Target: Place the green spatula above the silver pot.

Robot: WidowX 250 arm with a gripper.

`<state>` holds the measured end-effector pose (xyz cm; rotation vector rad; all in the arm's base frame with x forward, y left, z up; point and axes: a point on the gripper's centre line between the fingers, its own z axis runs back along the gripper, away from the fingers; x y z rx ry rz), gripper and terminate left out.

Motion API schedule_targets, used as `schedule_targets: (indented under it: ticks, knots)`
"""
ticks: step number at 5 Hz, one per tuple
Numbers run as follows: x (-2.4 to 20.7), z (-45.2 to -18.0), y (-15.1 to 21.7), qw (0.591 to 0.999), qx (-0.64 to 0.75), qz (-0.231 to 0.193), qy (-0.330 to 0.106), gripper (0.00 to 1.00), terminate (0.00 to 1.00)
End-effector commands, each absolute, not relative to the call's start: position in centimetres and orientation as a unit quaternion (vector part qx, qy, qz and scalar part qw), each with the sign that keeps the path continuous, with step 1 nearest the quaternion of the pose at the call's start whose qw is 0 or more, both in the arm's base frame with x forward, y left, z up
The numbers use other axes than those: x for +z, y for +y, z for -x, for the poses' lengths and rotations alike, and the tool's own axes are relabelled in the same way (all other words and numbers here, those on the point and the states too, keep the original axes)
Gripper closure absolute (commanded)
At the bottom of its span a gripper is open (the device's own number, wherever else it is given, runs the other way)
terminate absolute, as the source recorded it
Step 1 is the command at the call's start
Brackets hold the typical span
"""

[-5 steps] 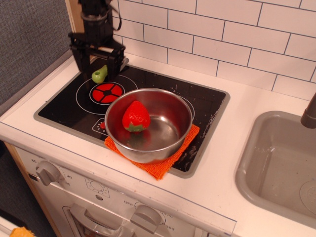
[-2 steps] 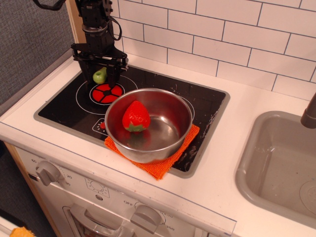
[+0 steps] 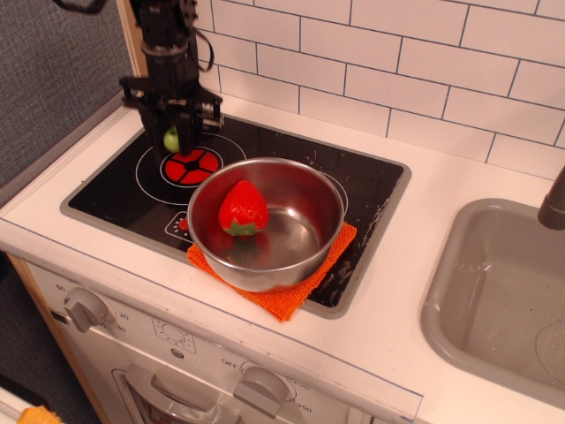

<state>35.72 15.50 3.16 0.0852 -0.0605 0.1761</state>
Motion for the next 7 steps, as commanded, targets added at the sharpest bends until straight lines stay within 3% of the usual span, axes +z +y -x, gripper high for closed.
schedule_targets:
  ticks: [1, 3, 5, 6, 7]
  knots:
    - [8.4, -37.4, 7.6, 0.994, 0.019, -0.025, -0.103, 1.0, 0.0]
    - [5.3, -36.9, -0.5, 0.996, -0.038, -0.01, -0.082, 1.0, 0.0]
    - [3.6, -36.9, -3.0, 0.996, -0.02, 0.002, -0.081, 1.0, 0.0]
    - [4.0, -36.8, -3.2, 0.996, -0.022, 0.005, -0.088, 0.0, 0.0]
    - [5.5, -36.6, -3.2, 0.994, -0.032, 0.011, -0.1, 0.0, 0.0]
